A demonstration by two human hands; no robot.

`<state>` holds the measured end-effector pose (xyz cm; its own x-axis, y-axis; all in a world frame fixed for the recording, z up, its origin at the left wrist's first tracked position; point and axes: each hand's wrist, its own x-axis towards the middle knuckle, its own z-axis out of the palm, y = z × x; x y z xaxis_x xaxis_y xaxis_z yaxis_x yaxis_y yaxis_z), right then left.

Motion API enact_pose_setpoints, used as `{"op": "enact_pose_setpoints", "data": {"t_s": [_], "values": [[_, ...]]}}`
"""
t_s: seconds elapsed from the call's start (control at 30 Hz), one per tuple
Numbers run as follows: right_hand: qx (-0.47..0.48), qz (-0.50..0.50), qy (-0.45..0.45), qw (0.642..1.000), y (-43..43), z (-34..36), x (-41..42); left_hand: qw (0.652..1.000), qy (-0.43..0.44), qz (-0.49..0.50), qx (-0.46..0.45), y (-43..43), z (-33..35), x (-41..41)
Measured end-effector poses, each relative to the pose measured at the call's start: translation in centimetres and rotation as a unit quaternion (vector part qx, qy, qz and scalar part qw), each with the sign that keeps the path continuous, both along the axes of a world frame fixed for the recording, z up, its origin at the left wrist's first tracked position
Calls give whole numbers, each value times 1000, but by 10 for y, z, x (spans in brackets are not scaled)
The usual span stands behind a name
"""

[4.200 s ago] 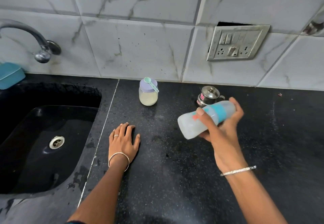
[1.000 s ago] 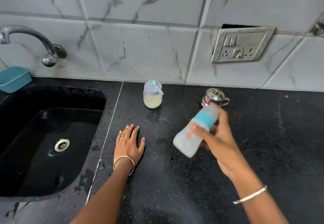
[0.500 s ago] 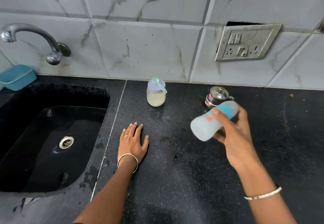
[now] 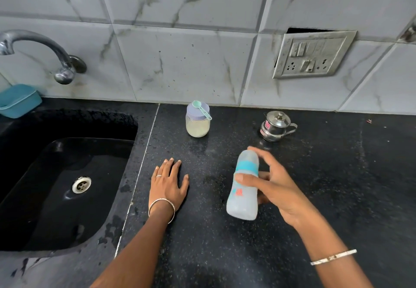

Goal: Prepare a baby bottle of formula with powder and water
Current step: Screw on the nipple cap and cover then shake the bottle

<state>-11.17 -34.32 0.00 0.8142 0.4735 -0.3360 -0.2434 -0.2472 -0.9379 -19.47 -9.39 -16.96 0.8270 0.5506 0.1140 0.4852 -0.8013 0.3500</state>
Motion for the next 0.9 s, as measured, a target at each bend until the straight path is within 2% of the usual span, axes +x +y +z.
{"op": "enact_pose_setpoints", "data": {"t_s": [0.1, 0.13, 0.23, 0.27, 0.3, 0.37, 0.43, 0.53, 0.57, 0.6, 0.7, 0.73, 0.83, 0.9], "values": [[63, -139, 5, 988, 9, -3, -3, 1000, -7, 1, 3, 0, 0, 0], [61, -145, -9, 987, 10, -5, -4, 1000, -6, 2, 2, -1, -1, -1], [-7, -2, -4, 1000, 8, 3, -7, 1000, -2, 1, 3, -1, 0, -1], [-11, 11, -4, 1000, 7, 7, -5, 1000, 0, 0, 2, -1, 0, -1], [-4, -15, -17, 1000, 7, 10, -2, 1000, 0, 0, 1, -1, 1, 0], [62, -133, -33, 989, 9, 13, 5, 1000, 0, -1, 3, -1, 0, 0], [109, -169, -41, 979, 11, 15, 6, 1000, 2, -1, 2, -1, 0, -1], [20, 0, -18, 1000, 4, 22, 7, 1000, 7, 2, 7, 0, 0, 0], [4, 26, -12, 1000, 2, 23, 9, 1000, 8, 0, 8, 0, 0, 0], [13, 6, -16, 1000, 1, 23, 11, 1000, 8, 0, 7, 0, 0, 0], [133, -154, -17, 979, 6, 19, 10, 1000, 4, 2, 7, 0, 0, 0], [136, -161, -33, 977, 6, 16, 9, 1000, 5, 1, 6, 0, 0, 0], [39, -1, -27, 999, 5, 19, 3, 1000, 6, 1, 4, 0, 0, 0], [33, -10, -21, 999, 5, 19, 5, 1000, 4, 0, 2, -1, 1, 0]]}}
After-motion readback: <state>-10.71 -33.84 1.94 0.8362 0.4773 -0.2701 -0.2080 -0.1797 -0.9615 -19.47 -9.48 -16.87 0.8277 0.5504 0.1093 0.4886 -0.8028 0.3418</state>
